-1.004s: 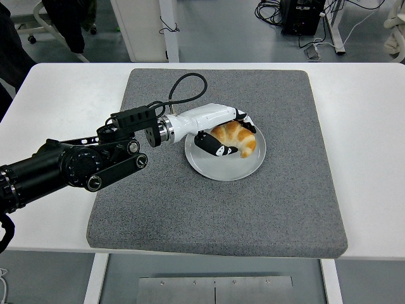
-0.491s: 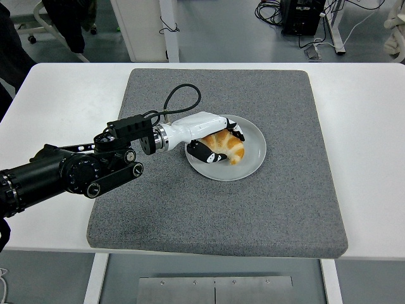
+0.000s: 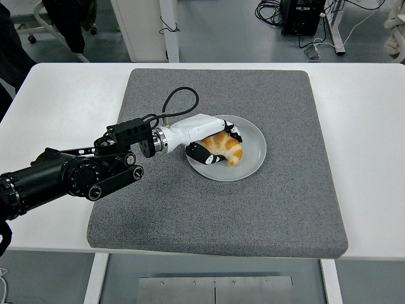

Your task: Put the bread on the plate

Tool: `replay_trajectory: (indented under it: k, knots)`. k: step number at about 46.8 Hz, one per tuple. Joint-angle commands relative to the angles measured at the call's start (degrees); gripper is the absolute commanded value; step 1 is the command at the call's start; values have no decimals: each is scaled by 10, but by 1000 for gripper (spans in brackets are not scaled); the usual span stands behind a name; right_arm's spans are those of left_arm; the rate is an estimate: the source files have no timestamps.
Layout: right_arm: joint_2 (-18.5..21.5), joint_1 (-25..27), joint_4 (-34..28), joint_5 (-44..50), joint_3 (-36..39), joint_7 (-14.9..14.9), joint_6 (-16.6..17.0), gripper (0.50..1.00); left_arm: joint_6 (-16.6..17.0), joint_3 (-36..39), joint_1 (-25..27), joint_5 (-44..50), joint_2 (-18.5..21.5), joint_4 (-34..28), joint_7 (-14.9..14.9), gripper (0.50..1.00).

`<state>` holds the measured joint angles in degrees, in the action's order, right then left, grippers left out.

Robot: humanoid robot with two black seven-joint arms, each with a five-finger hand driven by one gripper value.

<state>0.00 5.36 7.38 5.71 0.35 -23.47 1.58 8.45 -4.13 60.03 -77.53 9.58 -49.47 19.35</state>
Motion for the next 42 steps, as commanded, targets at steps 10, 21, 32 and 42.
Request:
replay_trajectory:
  k: [10, 21, 32, 42]
  knots:
    - [0, 0, 0, 0, 0, 0, 0, 1000, 0, 0, 0, 4, 0, 0, 0, 725]
    - [0, 0, 0, 0, 0, 0, 0, 1000, -3, -7, 1, 33, -6, -1, 2, 968]
    - [0, 0, 0, 0, 0, 0, 0, 1000, -9, -9, 2, 46, -2, -5, 2, 969]
    - [0, 0, 0, 0, 0, 0, 0, 1000, -12, -16, 7, 61, 5, -11, 5, 969]
